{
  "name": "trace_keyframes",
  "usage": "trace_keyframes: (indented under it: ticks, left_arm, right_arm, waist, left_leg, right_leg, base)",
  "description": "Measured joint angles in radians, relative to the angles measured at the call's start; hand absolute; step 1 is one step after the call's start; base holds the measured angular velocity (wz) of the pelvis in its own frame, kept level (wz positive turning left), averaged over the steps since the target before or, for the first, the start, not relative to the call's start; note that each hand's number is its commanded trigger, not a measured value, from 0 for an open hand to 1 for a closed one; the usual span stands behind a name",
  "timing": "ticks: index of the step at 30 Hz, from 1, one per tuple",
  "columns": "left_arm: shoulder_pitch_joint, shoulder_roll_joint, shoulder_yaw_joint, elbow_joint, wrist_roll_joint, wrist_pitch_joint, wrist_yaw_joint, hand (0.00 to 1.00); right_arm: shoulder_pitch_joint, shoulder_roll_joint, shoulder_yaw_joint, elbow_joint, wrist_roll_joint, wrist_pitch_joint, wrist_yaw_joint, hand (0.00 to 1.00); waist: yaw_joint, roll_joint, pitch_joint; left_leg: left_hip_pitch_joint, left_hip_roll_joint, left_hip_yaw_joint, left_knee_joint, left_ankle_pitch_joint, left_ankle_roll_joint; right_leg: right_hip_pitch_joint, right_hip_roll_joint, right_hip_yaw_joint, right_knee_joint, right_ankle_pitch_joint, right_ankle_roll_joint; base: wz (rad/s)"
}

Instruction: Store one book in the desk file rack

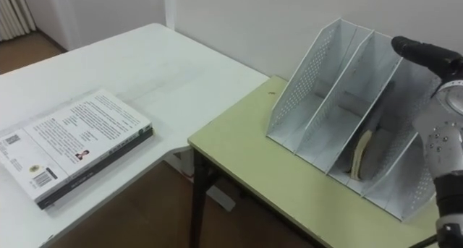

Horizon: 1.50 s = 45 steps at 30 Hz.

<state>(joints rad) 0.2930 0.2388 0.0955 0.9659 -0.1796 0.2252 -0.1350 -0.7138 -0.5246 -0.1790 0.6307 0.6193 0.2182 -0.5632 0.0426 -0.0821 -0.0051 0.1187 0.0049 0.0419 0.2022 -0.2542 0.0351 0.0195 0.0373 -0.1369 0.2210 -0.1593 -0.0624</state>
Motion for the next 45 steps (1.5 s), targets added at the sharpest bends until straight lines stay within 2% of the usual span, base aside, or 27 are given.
trace_keyframes:
  ticks: [6,9,12,16,18,22,27,30,31,32,33,35,36,38,40,43,45]
  left_arm:
    - [-0.001,0.0,-0.001,0.008,0.008,-0.006,-0.006,0.0]
    - [-0.009,0.0,-0.002,0.012,0.01,-0.005,-0.009,0.0]
    - [-0.01,0.002,-0.001,0.013,0.016,-0.007,-0.011,0.0]
    - [-0.027,0.002,-0.002,0.042,0.015,-0.033,-0.014,0.0]
    - [-0.028,0.003,-0.002,0.041,0.015,-0.037,-0.018,0.0]
    - [-0.037,0.014,-0.002,0.049,0.014,-0.039,-0.037,0.0]
    - [-0.062,0.013,-0.003,0.06,-0.01,-0.032,-0.055,0.0]
    - [-0.074,0.027,-0.027,0.088,-0.049,-0.032,-0.077,0.0]
    - [-0.087,0.033,-0.041,0.103,-0.054,-0.031,-0.085,0.0]
    - [-0.112,0.04,-0.043,0.131,-0.053,-0.031,-0.094,0.0]
    - [-0.122,0.043,-0.044,0.142,-0.054,-0.03,-0.096,0.0]
    - [-0.157,0.056,-0.071,0.165,-0.066,-0.029,-0.102,0.0]
    - [-0.162,0.057,-0.082,0.169,-0.073,-0.028,-0.106,0.0]
    - [-0.177,0.061,-0.108,0.176,-0.1,-0.025,-0.119,0.0]
    - [-0.182,0.061,-0.111,0.179,-0.1,-0.022,-0.123,0.0]
    - [-0.197,0.06,-0.125,0.203,-0.115,-0.02,-0.133,0.0]
    - [-0.206,0.061,-0.15,0.206,-0.14,-0.022,-0.132,0.0]
  right_arm:
    - [-0.014,0.0,0.002,-0.026,-0.03,0.0,0.016,0.0]
    - [-0.014,-0.004,0.035,-0.115,-0.027,0.0,0.075,0.0]
    - [-0.012,-0.009,0.081,-0.222,0.013,0.0,0.177,0.0]
    - [0.004,-0.01,0.16,-0.365,0.064,-0.002,0.381,0.0]
    - [0.039,-0.01,0.173,-0.418,0.087,-0.003,0.485,0.0]
    - [0.09,-0.011,0.264,-0.476,0.077,-0.006,0.713,0.0]
    - [0.177,-0.011,0.339,-0.524,0.075,0.029,0.952,0.0]
    - [0.217,-0.01,0.401,-0.587,0.026,0.038,1.105,0.0]
    - [0.231,-0.008,0.43,-0.591,0.007,0.037,1.162,0.0]
    - [0.249,-0.005,0.457,-0.591,-0.028,0.038,1.21,0.0]
    - [0.26,-0.003,0.47,-0.591,-0.045,0.038,1.232,0.0]
    - [0.314,0.009,0.509,-0.582,-0.103,0.045,1.328,0.0]
    - [0.327,0.011,0.522,-0.573,-0.114,0.046,1.353,0.0]
    - [0.406,0.011,0.554,-0.561,-0.168,0.067,1.435,0.0]
    - [0.459,0.014,0.581,-0.518,-0.22,0.069,1.489,0.0]
    - [0.523,0.042,0.6,-0.412,-0.349,0.089,1.543,0.0]
    - [0.56,0.054,0.61,-0.356,-0.42,0.09,1.552,0.0]
  waist:
    - [0.011,0.003,0.004]
    - [0.012,0.01,0.0027]
    - [0.015,0.012,0.0014]
    - [0.018,0.01,0.0019]
    - [0.019,0.005,0.0]
    - [0.025,-0.002,-0.0017]
    - [0.054,-0.003,-0.0009]
    - [0.064,-0.003,-0.0003]
    - [0.077,0.002,0.0048]
    - [0.087,-0.003,0.0018]
    - [0.093,-0.006,0.0013]
    - [0.106,-0.015,0.0065]
    - [0.108,-0.015,0.0065]
    - [0.126,-0.01,0.0092]
    - [0.133,-0.007,0.0112]
    - [0.136,0.0,0.0157]
    - [0.145,0.004,0.0132]
  left_leg:
    - [-0.005,0.0,0.011,0.001,0.0,0.0]
    - [-0.015,0.002,0.013,0.0,0.0,0.0]
    - [-0.019,0.009,0.03,0.0,0.0,0.0]
    - [0.011,0.018,0.037,-0.016,0.0,-0.001]
    - [0.018,0.019,0.037,-0.015,0.0,-0.001]
    - [0.01,0.019,0.037,-0.014,0.0,-0.002]
    - [0.007,0.019,0.036,-0.015,0.0,-0.002]
    - [0.009,0.019,0.036,-0.018,-0.001,-0.002]
    - [0.014,0.02,0.038,-0.019,-0.001,-0.003]
    - [0.015,0.02,0.039,-0.019,-0.002,-0.004]
    - [0.015,0.021,0.038,-0.019,-0.002,-0.005]
    - [0.012,0.021,0.034,-0.016,-0.003,-0.005]
    - [0.012,0.021,0.034,-0.015,-0.003,-0.005]
    - [0.01,0.02,0.035,-0.015,-0.003,-0.005]
    - [0.01,0.019,0.034,-0.02,-0.003,-0.005]
    - [0.008,0.019,0.033,-0.02,-0.003,-0.005]
    - [-0.003,0.019,0.039,-0.021,-0.003,-0.005]
  right_leg:
    - [-0.008,0.003,0.008,-0.003,0.0,0.0]
    - [-0.025,0.003,0.014,0.002,0.0,0.0]
    - [-0.032,0.008,0.025,0.001,0.002,-0.003]
    - [-0.009,0.016,0.031,-0.003,0.004,-0.005]
    - [0.005,0.015,0.023,-0.011,0.004,-0.005]
    - [0.003,0.013,0.02,-0.017,0.006,-0.008]
    - [0.0,0.012,0.017,-0.016,0.01,-0.006]
    - [0.005,0.012,0.014,-0.015,0.011,-0.006]
    - [0.009,0.013,0.012,-0.015,0.011,-0.006]
    - [0.011,0.013,0.009,-0.015,0.011,-0.006]
    - [0.011,0.013,0.007,-0.016,0.012,-0.007]
    - [0.015,0.012,-0.001,-0.018,0.013,-0.008]
    - [0.016,0.012,-0.002,-0.018,0.013,-0.008]
    - [0.014,0.01,-0.003,-0.018,0.014,-0.006]
    - [0.014,0.009,-0.006,-0.018,0.014,-0.006]
    - [0.013,0.007,-0.007,-0.018,0.014,-0.005]
    - [-0.001,0.007,-0.005,-0.014,0.014,-0.005]
  base:
    - [-0.04]
    - [-0.08]
    - [-0.15]
    - [-0.05]
    - [0.08]
    - [0.04]
    - [0.03]
    - [0.0]
    - [0.0]
    - [0.0]
    - [0.06]
    - [0.08]
    - [0.05]
    - [0.0]
    - [0.02]
    - [0.0]
    - [-0.06]
